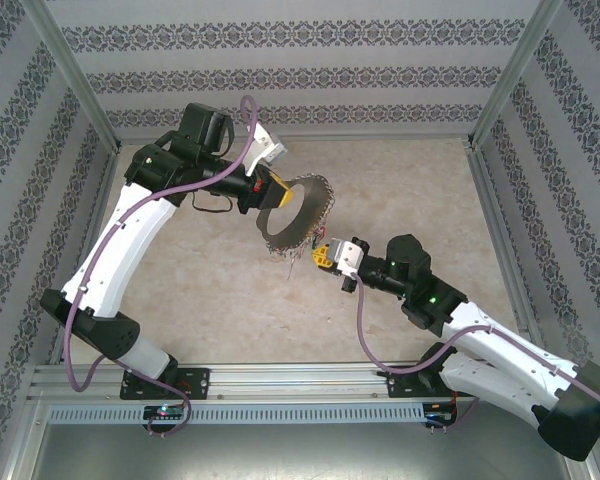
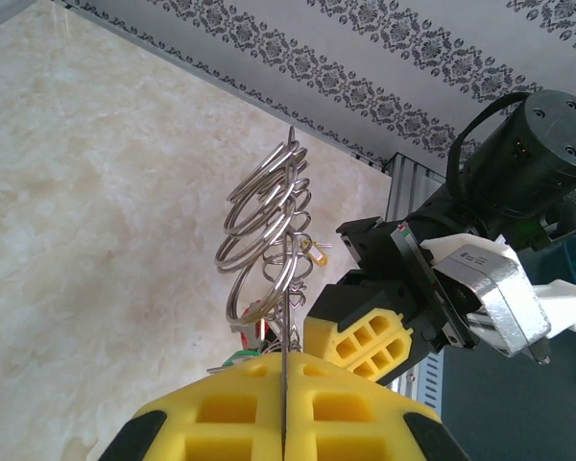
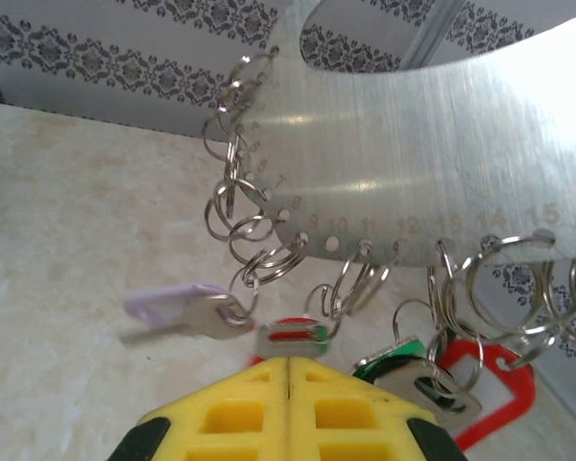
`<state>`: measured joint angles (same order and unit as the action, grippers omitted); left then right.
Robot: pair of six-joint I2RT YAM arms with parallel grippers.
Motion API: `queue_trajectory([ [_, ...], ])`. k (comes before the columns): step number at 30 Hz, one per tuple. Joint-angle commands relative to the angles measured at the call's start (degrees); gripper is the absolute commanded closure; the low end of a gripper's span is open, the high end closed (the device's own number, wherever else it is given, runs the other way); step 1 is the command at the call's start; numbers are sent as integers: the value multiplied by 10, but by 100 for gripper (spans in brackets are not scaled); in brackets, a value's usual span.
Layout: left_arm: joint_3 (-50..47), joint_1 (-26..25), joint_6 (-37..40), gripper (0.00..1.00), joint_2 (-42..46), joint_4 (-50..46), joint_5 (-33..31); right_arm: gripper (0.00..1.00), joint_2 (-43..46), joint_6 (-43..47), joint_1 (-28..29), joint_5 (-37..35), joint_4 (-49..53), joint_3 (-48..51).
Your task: Put the keys on the keyring
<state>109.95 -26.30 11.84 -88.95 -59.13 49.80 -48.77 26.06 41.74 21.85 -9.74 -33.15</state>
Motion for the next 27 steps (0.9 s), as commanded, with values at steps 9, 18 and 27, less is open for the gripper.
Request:
queue_trajectory([
  [9,-2,-11,15,100,19,26,4,94,-10,5,7,6,-35,-17],
  [18,-1,-14,16,100,19,19,3,90,-13,0,9,-9,-49,-13],
  [27,0,-16,17,100,18,17,-2,94,-19,1,11,-14,-61,-20],
])
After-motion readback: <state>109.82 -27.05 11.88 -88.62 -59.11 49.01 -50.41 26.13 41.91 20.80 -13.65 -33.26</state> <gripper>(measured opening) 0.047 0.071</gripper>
